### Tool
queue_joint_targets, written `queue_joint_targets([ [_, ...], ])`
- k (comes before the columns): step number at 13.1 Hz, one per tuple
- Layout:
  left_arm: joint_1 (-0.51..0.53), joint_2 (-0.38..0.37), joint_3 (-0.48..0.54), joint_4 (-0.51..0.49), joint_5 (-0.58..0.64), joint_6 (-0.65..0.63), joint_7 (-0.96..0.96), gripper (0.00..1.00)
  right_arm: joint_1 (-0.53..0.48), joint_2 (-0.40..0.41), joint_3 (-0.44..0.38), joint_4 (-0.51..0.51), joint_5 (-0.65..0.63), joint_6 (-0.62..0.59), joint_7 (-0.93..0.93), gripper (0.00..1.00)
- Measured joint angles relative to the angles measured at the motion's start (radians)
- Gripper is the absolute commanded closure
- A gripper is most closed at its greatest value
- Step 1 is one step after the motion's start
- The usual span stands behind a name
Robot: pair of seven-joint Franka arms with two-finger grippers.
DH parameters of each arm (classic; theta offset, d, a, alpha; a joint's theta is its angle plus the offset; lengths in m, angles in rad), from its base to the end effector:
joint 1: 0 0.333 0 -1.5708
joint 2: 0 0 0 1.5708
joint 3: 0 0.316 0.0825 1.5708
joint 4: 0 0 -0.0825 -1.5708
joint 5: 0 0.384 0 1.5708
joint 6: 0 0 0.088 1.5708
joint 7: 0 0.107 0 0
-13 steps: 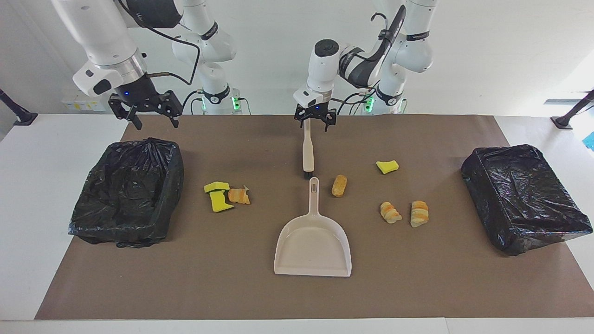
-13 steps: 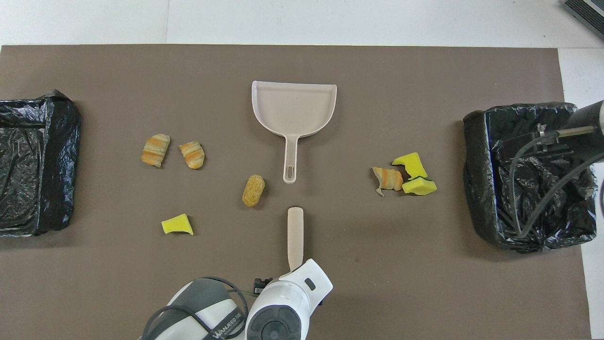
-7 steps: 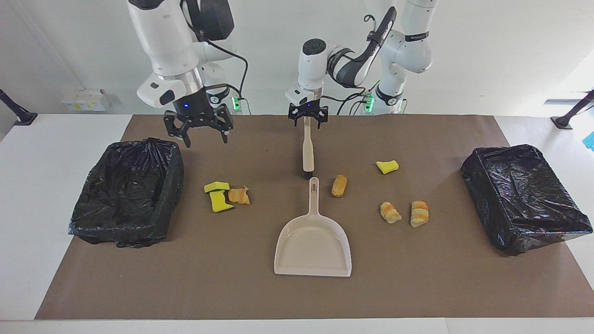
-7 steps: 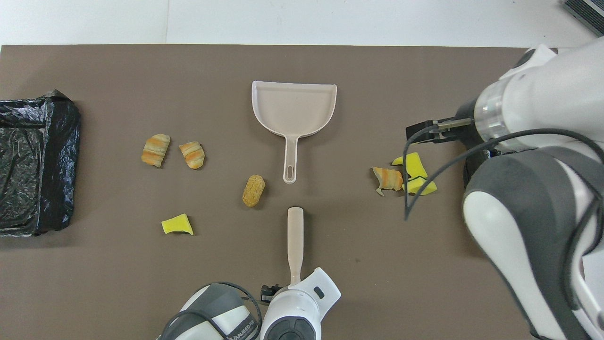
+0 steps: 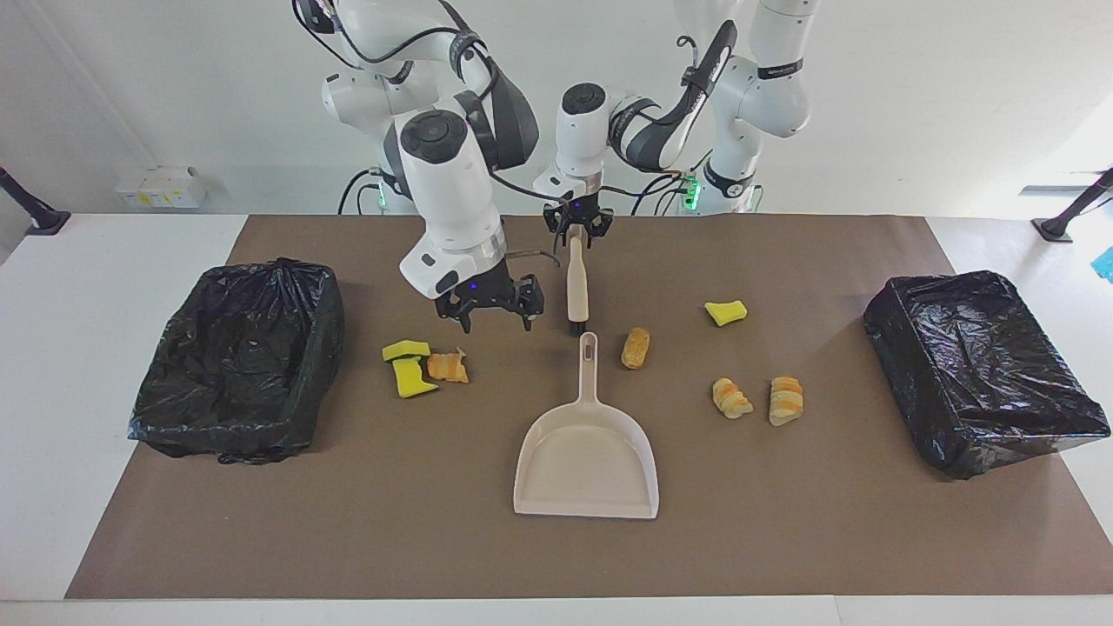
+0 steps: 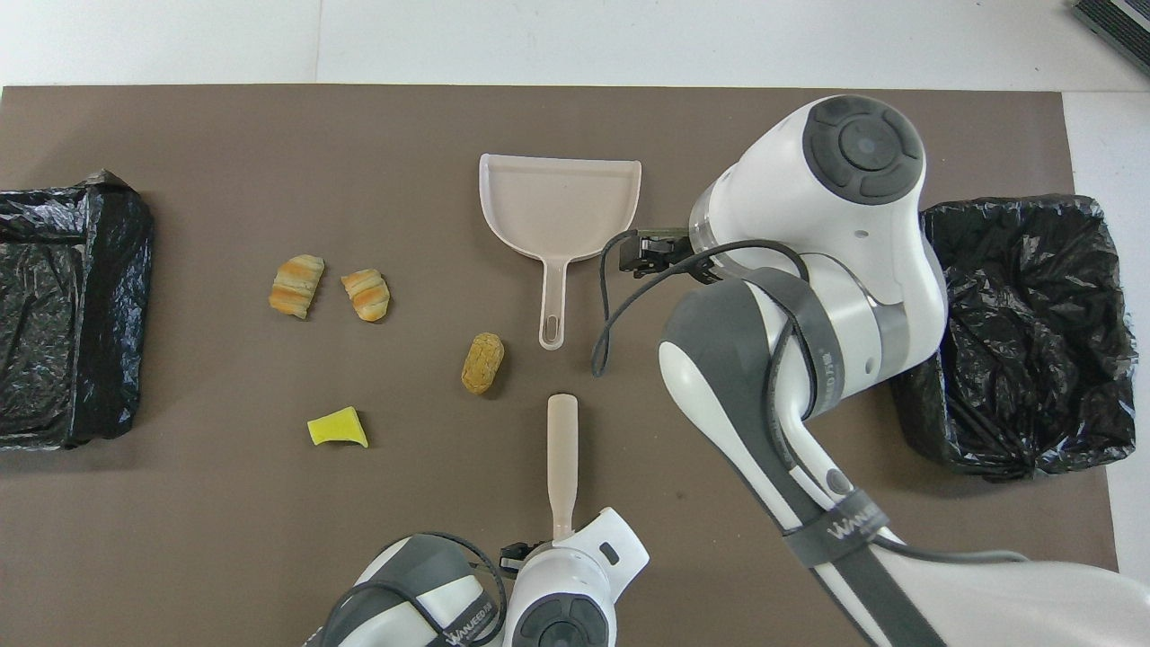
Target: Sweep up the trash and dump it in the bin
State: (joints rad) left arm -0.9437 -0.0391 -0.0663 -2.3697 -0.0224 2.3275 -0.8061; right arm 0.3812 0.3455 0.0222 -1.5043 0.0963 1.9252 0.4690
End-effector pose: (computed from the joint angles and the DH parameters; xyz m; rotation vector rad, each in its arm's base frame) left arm 0.2619 -0.4177 0.3400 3.1217 -0.2950 -0.0199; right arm 0.6166 0.2683 0.4763 -3.0162 0.1468 -0.0400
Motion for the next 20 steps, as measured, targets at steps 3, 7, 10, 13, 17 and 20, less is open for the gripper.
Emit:
queue_joint_targets([
  [3,0.000,-0.001,0.005,0.006,0.001,-0.001,-0.002,1.00,0.042,0.120,0.041,0.104,0.010,0.001,0.158,0.00],
  [7,0.038,-0.024,0.022,0.017,0.048,-0.073,-0.003,1.00,0.113,0.241,0.048,0.167,0.010,0.061,0.229,0.00],
  [10,0.058,-0.097,0.025,0.015,0.074,-0.200,-0.003,1.00,0.113,0.270,0.047,0.173,-0.020,0.070,0.229,0.00],
  [13,0.105,-0.206,0.024,-0.003,0.112,-0.323,0.030,1.00,0.118,0.284,0.049,0.173,-0.040,0.084,0.229,0.00],
  [17,0.329,-0.296,0.028,-0.009,0.120,-0.399,0.272,1.00,0.134,0.311,0.049,0.173,-0.043,0.097,0.229,0.30],
  [20,0.531,-0.303,0.033,-0.009,0.121,-0.396,0.519,1.00,0.133,0.311,0.047,0.174,-0.043,0.096,0.229,1.00],
])
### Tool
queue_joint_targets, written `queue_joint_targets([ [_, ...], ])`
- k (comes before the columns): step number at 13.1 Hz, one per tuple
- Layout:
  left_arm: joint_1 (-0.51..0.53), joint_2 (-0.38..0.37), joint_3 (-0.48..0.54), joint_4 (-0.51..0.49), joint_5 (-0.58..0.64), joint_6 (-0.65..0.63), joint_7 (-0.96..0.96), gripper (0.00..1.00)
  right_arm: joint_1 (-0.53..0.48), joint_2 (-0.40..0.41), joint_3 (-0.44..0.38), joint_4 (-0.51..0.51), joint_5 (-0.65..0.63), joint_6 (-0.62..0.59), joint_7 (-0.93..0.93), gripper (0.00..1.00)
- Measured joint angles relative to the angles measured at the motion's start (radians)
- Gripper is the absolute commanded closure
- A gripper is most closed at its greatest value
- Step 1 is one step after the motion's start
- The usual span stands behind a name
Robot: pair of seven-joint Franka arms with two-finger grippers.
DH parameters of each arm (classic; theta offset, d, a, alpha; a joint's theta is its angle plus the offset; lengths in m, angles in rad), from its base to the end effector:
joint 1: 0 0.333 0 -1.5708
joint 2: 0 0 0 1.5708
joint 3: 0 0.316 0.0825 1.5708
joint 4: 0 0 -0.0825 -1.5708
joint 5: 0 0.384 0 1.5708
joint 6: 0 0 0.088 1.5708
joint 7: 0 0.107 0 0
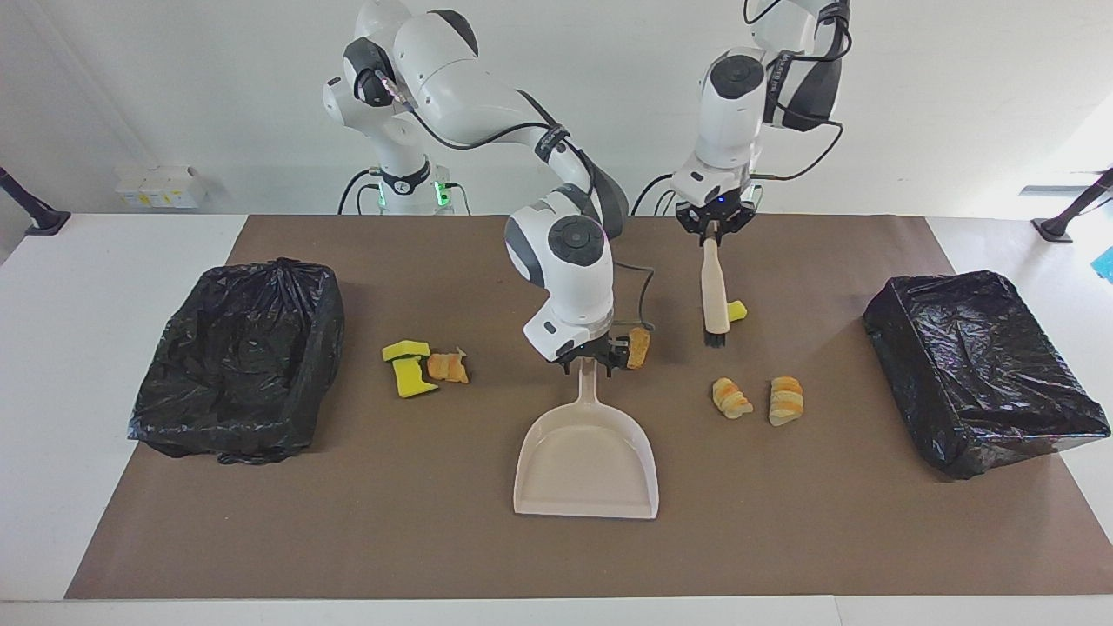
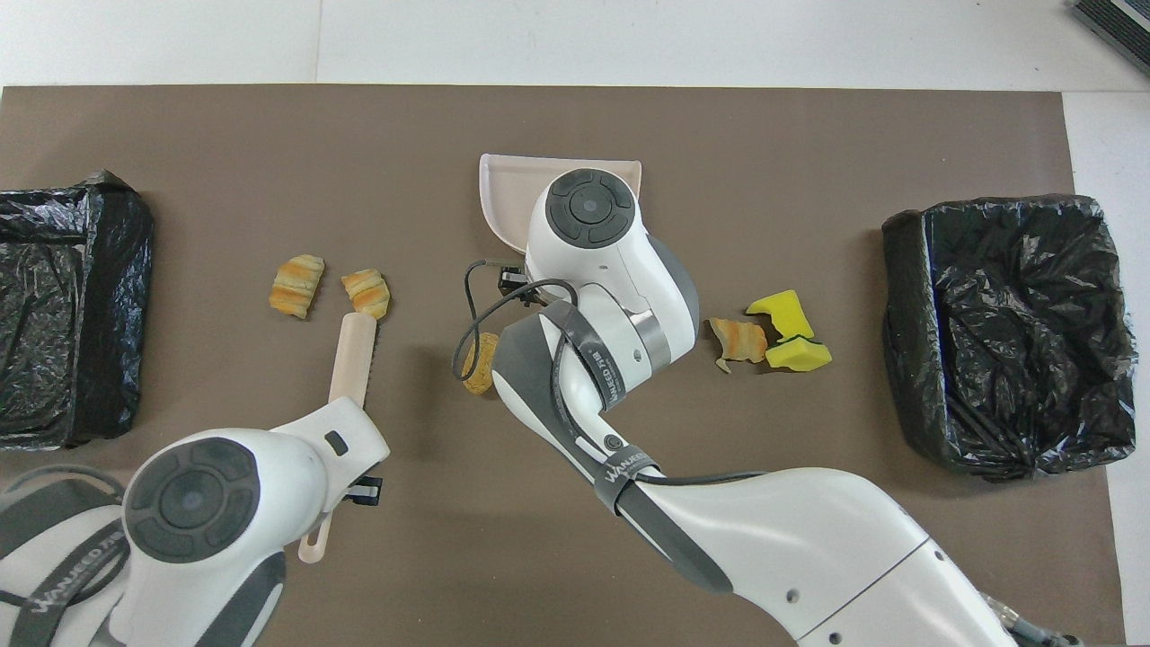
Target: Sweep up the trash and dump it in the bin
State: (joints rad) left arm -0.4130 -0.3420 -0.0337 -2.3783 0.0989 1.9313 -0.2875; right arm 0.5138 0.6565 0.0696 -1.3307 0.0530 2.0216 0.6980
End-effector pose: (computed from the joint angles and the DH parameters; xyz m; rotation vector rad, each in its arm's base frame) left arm 0.3891 -0.1793 0.4444 -2.9928 0.2949 0.0932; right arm 0.6175 0.3976 0.3502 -3.0388 0.2315 0.0386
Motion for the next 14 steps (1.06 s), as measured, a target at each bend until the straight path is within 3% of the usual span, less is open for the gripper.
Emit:
queue_joint_targets([
  [3,0.129,0.020,0.000,0.012,0.000,0.020,0.160,1.00,0.000,0.000,0.000,0.000,0.000,0.000,0.000,1.00],
  [8,0.348,0.128,0.002,0.110,0.000,0.098,0.429,1.00,-0.013,-0.019,-0.002,0.018,-0.002,-0.039,-0.067,1.00],
  [12,0.457,0.253,0.002,0.171,0.000,0.198,0.621,1.00,-0.069,-0.155,-0.007,0.003,-0.004,-0.238,-0.361,1.00],
  [14,0.480,0.354,0.002,0.237,0.000,0.221,0.679,1.00,-0.093,-0.267,-0.007,-0.088,-0.004,-0.316,-0.558,1.00],
])
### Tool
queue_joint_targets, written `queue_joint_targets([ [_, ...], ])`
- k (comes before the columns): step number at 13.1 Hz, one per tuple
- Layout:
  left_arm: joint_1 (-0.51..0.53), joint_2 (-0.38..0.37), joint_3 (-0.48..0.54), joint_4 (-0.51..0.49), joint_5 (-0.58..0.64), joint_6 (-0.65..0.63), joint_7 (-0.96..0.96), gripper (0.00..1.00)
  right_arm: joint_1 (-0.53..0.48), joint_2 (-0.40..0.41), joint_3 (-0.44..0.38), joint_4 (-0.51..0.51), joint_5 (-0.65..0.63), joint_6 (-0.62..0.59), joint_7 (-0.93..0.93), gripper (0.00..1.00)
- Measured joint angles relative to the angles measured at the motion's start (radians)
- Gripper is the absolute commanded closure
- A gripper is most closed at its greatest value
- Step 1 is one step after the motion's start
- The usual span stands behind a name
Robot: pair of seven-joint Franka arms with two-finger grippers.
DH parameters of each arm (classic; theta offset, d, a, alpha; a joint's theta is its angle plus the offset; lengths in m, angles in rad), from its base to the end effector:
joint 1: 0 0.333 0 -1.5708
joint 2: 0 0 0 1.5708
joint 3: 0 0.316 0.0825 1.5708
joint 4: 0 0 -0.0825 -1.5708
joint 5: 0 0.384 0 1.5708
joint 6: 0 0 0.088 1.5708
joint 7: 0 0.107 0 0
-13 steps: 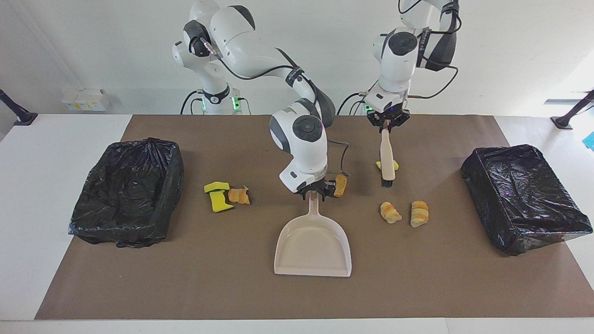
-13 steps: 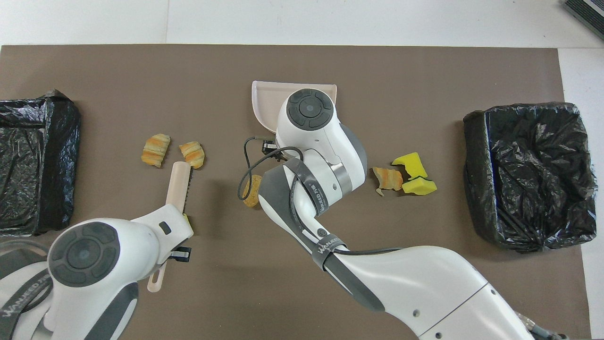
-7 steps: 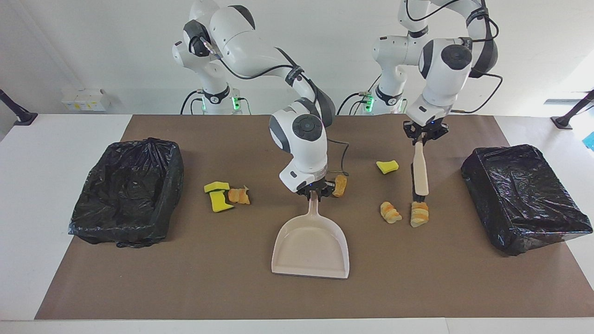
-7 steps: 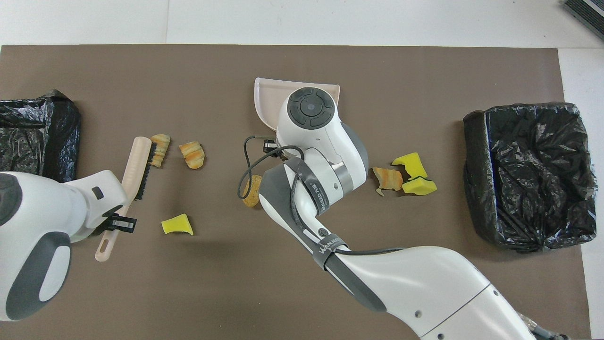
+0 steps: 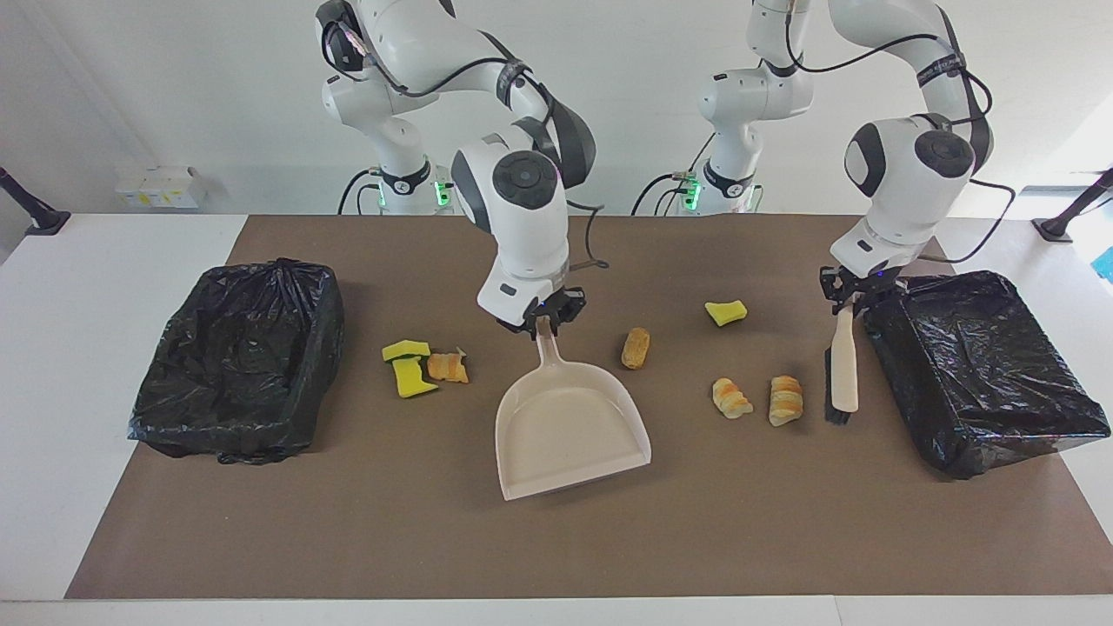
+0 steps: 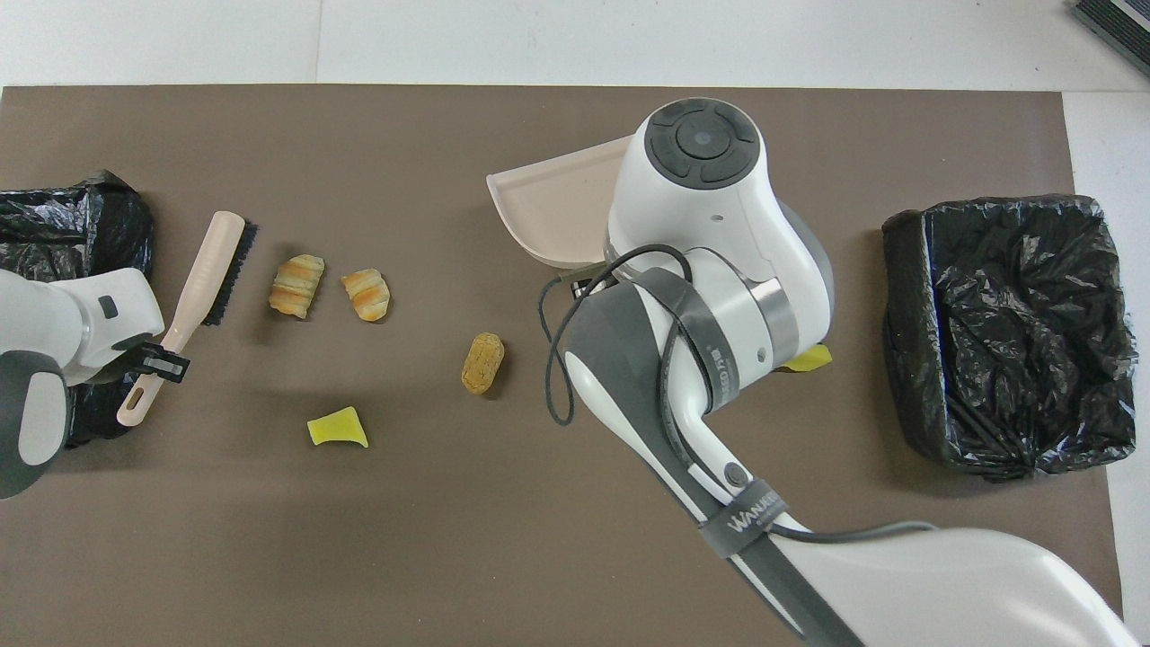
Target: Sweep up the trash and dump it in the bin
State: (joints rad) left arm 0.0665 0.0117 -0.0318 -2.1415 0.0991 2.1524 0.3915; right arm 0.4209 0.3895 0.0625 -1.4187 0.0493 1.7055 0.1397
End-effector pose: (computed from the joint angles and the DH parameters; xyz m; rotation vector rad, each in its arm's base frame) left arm 0.5398 0.0228 0.3988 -2.9966 0.6251 0.0279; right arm 0.5900 0.3078 0.4691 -3.0560 -0.5106 0.1850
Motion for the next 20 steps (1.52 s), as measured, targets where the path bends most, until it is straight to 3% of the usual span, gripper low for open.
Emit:
queue_joint_targets([
  [2,-0.001,0.074,-0.010,0.030,-0.001,0.011,0.017,1.00,0.003,-0.101,0.001,-0.127,0.000,-0.048,-0.130,1.00],
  [5,-0.051,0.099,-0.031,0.033,-0.002,0.013,0.037,1.00,0.022,-0.212,0.008,-0.333,0.000,-0.045,-0.270,1.00],
  [10,-0.186,0.097,-0.040,0.031,-0.043,0.006,0.081,1.00,0.012,-0.411,0.004,-0.684,-0.001,0.134,-0.499,1.00],
  [14,-0.275,0.088,-0.040,0.010,-0.108,-0.005,0.036,1.00,0.008,-0.507,0.004,-0.816,-0.001,0.244,-0.668,1.00],
  [20,-0.321,0.043,-0.038,-0.045,-0.130,-0.012,-0.066,1.00,0.018,-0.463,0.008,-0.832,-0.041,0.320,-0.720,1.00],
])
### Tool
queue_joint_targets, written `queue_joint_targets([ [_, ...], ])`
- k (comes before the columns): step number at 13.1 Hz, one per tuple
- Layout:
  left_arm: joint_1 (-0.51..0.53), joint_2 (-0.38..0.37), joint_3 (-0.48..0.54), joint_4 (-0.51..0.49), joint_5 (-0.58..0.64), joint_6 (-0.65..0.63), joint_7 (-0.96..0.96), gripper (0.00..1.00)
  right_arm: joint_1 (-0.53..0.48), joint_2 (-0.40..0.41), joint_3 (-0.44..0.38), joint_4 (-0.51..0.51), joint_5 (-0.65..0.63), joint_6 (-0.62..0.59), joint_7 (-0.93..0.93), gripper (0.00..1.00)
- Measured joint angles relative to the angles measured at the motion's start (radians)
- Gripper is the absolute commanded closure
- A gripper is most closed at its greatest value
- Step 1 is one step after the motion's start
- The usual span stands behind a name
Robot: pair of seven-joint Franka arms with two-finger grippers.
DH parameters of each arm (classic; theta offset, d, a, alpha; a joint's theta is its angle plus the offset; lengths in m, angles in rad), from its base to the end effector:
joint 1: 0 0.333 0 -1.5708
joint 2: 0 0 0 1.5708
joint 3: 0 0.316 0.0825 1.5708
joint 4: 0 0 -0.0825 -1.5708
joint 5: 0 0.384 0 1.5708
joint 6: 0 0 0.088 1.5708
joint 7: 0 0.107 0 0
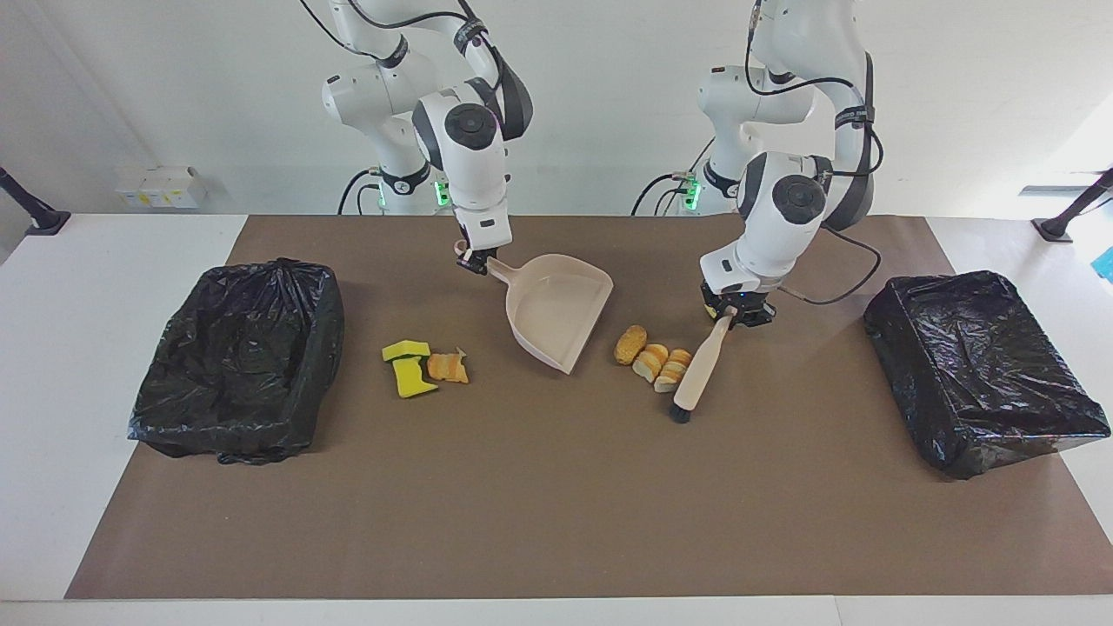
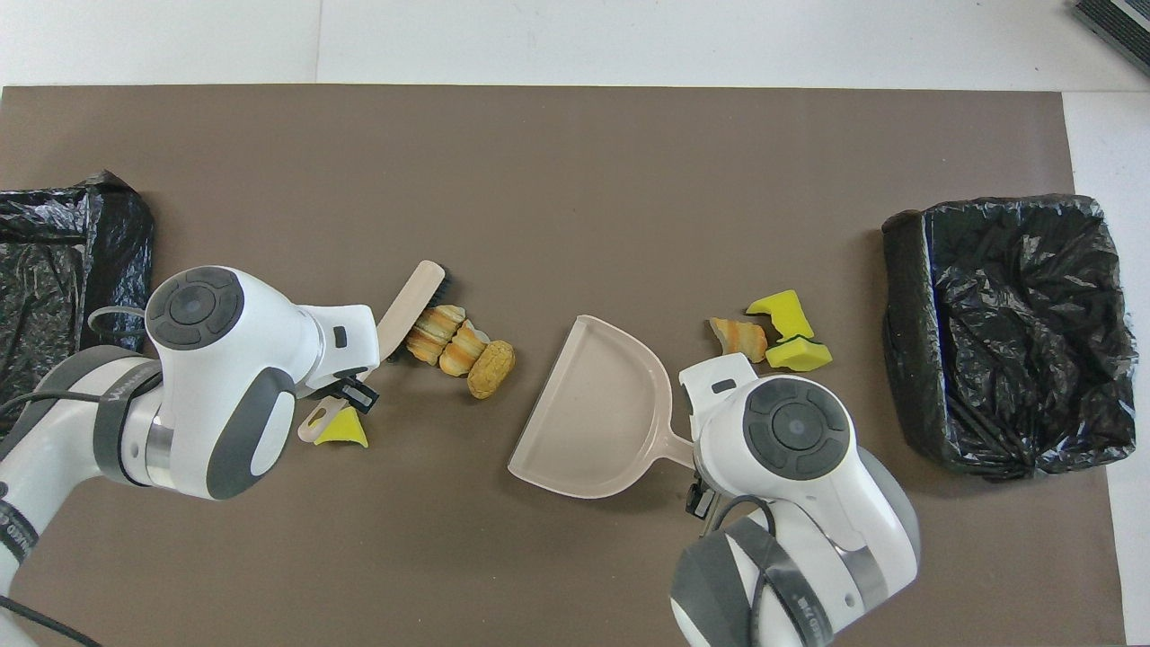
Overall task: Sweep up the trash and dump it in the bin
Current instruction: 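Sweep the chunks into the dustpan with the brush in the left gripper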
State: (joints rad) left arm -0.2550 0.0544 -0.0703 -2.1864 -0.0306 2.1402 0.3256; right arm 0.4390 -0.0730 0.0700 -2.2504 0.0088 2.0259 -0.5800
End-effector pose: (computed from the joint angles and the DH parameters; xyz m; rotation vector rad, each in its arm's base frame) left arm 0.5005 -0.1700 0.3550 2.9544 -0.9679 -0.1563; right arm 0.4298 0.2406 0.3839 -2.6769 -1.6118 0.2371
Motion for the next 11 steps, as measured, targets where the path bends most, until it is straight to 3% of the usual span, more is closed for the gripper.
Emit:
queue_joint_targets([
  [5,-0.095,-0.033,-0.002,-0.041,-0.047,-0.004,-0.067,1.00,0.066,0.143,0.003,0.130,-0.091,-0.084,0.028,1.00],
  [11,-0.310,-0.067,-0.004,-0.046,-0.113,-0.058,-0.225,1.00,0.068,0.160,0.003,0.165,-0.094,-0.114,0.029,1.00],
])
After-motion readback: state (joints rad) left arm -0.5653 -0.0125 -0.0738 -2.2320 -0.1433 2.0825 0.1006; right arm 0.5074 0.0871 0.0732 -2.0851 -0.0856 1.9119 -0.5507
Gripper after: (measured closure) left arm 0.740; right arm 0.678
